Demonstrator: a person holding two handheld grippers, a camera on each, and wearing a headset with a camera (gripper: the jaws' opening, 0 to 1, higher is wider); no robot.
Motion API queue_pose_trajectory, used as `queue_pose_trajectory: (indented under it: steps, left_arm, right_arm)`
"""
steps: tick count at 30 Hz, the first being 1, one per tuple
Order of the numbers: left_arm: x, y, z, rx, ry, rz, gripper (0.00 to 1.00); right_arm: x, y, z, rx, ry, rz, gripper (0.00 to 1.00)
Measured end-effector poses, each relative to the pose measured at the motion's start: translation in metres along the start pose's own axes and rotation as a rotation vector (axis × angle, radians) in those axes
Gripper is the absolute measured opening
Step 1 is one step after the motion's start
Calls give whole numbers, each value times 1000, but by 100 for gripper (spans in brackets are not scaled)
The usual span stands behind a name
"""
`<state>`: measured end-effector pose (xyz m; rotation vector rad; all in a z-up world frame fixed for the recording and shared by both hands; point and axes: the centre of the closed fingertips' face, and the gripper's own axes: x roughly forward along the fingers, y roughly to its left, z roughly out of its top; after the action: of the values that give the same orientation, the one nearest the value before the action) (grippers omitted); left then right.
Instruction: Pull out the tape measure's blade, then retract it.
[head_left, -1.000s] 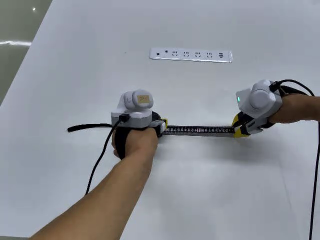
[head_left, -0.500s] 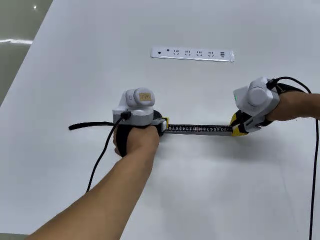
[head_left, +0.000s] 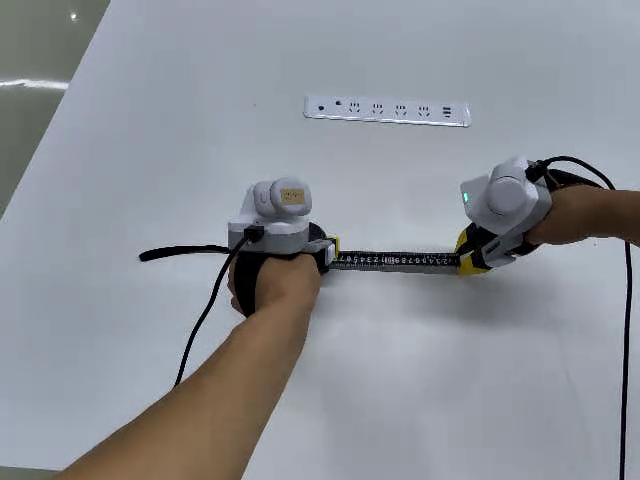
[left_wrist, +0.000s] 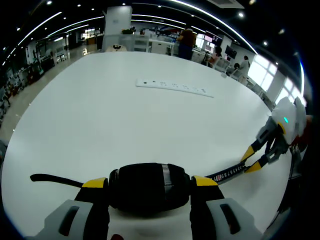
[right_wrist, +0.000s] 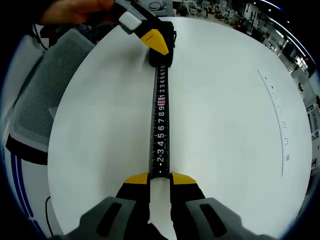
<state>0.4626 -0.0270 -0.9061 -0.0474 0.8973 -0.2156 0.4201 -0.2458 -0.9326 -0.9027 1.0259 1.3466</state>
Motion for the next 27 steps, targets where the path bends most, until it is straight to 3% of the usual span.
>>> queue_pose_trajectory:
  steps: [27]
  left_arm:
    - [3, 1, 0, -1, 3, -1, 63]
  right_arm:
    - [9, -1, 19, -29, -11, 1, 14]
